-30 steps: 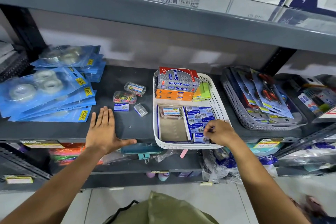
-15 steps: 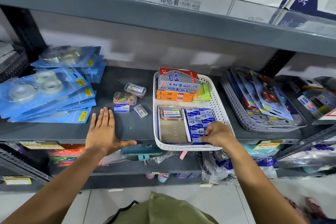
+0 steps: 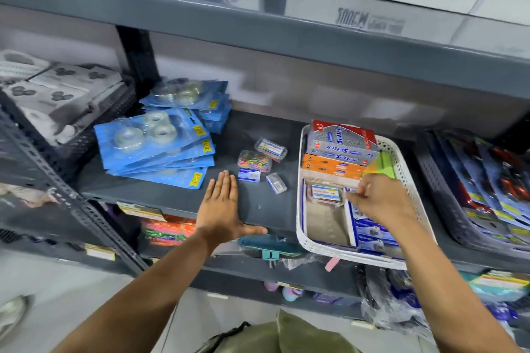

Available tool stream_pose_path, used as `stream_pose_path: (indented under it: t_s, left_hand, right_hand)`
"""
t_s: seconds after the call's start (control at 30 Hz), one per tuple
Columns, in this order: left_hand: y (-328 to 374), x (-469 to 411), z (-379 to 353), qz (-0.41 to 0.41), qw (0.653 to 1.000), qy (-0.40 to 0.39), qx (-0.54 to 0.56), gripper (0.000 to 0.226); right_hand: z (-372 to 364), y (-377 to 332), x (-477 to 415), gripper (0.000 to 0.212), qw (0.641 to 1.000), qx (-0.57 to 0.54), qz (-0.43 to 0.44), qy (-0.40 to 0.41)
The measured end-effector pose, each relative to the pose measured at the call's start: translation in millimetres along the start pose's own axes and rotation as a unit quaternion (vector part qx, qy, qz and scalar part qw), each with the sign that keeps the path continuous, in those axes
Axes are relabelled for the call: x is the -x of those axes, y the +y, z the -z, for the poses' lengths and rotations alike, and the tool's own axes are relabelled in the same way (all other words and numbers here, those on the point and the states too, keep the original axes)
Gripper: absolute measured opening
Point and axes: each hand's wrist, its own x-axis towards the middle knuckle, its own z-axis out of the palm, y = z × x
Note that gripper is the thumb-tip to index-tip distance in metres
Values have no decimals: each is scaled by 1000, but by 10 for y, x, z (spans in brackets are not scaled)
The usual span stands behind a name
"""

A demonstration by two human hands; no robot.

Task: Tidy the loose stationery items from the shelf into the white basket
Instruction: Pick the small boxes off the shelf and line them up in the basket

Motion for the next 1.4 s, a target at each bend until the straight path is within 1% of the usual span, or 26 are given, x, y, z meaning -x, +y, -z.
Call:
stream_pose_path:
  t_s: [0.1,0.2,0.3,0.37,0.47,0.5,0.57,0.63,0.7,0.73,0.8,0.87,0.93,1.0,1.07,1.13,1.23,1.3,1.4]
  left_hand:
    - [-5,-10,-7,1,1000,0,-6,150]
    - [-1,-20,1,-2,1000,-5,-6,151]
    - [-9,-28,-4,-6,1000,-9,-12,151]
    - [-12,-36,-13,-5,1000,-9,-17,150]
    - [-13,-48,-20,-2,1000,-9,-16,152]
    - [-21,-50,-24,-2,1000,-9,-15,152]
    - [-24,-47,-27,-7,1000,-7,-20,151]
    - [-34,-50,-33,-8,1000,-2,-24,151]
    - [-37,-54,-40,-9,1000,0,-22,151]
    - [-39,-59,-47,-9,1000,0,-21,151]
    - [-41,-64,-52,-9,1000,-3,-19,152]
    - [-45,-75,-63,-8,1000,0,-17,152]
    - [-47,-80,-68,-10,1000,-2,-19,151]
    - [-50,-80,-69,-12,1000,-6,-24,150]
    - [-50,-80,-67,-11,1000,-11,-26,150]
    - [-50,-78,-59,-13,999,-13,-29,150]
    - [-57,-76,-56,-15,999,-16,-31,150]
    - [-59,-78,-56,-15,999,-16,-31,150]
    - [-58,-78,-57,-17,999,-16,-27,149]
  right_hand:
    - [-132,-376,-182,19,994,-37,100,24]
    - [-314,-737,-346,17,984,-55,163,34]
    - [-518,-1068,-457,21,969,-29,243,-24]
    - [-643,-1230,-511,26,961,41,268,-61]
    - [-795,-1339,-572,42,940,175,269,-115]
    - [-838,-1353,-593,47,932,207,269,-130]
    - [-884,-1336,-621,51,923,235,266,-150]
    - [-900,-1332,-665,46,922,233,260,-166]
    - [-882,-1331,-728,34,929,202,247,-188]
    - [-855,-1345,-764,29,934,175,240,-197]
    - [-806,-1391,-822,22,951,79,223,-197]
    - [-801,-1471,-838,23,959,-13,216,-183]
    - [-870,-1543,-821,28,953,-50,227,-196]
    - [-976,-1576,-817,31,949,-49,243,-194]
    - [-1045,-1580,-834,33,952,-31,259,-159]
    - [-1070,-1583,-848,33,949,42,286,-123]
    - [-1090,-1588,-836,27,933,140,312,-110]
    - [-1084,-1595,-827,26,926,157,328,-105]
    - [-1047,-1593,-832,39,920,130,344,-135]
